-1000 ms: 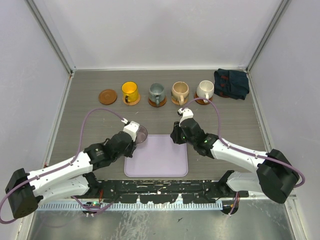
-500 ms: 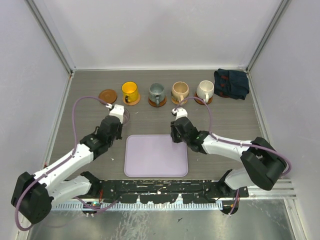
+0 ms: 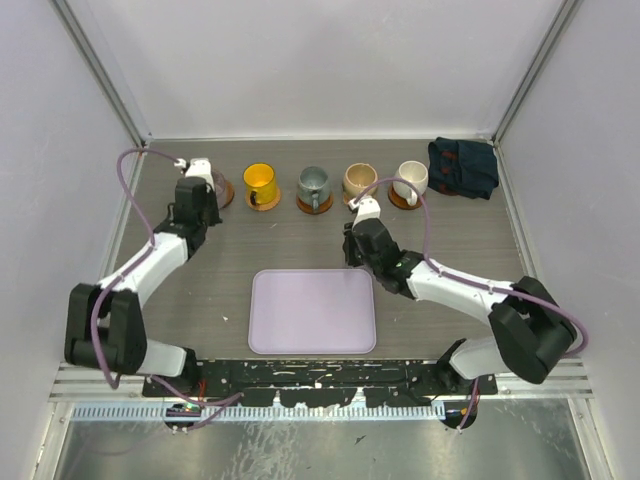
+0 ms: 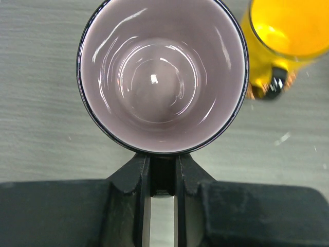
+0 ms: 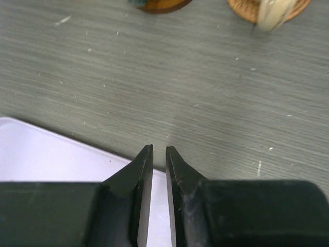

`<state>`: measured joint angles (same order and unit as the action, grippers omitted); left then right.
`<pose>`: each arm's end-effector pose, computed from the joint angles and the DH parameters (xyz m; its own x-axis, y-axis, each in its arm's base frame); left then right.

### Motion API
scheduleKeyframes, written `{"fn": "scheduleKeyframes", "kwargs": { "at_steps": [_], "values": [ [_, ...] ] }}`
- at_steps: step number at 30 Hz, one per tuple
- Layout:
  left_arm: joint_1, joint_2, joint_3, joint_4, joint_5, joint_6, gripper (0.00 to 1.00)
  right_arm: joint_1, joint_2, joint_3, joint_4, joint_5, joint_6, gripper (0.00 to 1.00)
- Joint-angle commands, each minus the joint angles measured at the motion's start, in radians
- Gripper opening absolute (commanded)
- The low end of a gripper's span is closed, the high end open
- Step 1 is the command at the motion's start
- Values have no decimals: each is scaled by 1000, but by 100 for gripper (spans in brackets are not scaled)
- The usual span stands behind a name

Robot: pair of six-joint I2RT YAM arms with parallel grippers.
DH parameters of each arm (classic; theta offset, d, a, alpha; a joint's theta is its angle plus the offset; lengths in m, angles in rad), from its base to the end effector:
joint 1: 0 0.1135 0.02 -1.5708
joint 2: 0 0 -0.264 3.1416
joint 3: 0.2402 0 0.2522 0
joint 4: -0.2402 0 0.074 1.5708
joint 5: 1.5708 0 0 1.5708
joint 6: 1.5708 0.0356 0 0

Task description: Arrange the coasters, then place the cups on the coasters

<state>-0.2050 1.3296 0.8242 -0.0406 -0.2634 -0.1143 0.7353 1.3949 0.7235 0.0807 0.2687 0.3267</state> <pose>0.2887 -0.0506 0.2475 -0.5027 -0.0080 -0.8645 -0.0791 0.9962 0.0369 0.2236 0.1895 0.2077 -0.5463 -0.0769 -0.8341 -0.3251 0.9372 0.1265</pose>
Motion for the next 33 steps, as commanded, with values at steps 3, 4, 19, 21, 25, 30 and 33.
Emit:
{"fn": "scheduleKeyframes", "kwargs": {
  "at_steps": [3, 4, 19, 21, 25, 30, 33],
  "values": [
    [97, 174, 204, 207, 71, 25, 0, -26, -114, -15, 20, 50, -4, 23],
    [106, 204, 228, 206, 80, 27, 0, -28, -119, -16, 17, 51, -2, 23],
    [173, 391, 354, 214, 167, 30, 0, -33, -125, 11, 0, 62, 5, 24],
    [179, 402, 359, 213, 169, 29, 0, -32, -121, 13, -1, 58, 9, 24],
    [198, 431, 377, 208, 201, 12, 0, -31, -119, 13, -6, 54, 13, 23],
    [206, 452, 392, 210, 227, -6, 0, -33, -118, 14, -9, 54, 15, 23],
    [205, 466, 404, 204, 238, -8, 0, -32, -115, 16, -9, 52, 16, 24]
  ]
}}
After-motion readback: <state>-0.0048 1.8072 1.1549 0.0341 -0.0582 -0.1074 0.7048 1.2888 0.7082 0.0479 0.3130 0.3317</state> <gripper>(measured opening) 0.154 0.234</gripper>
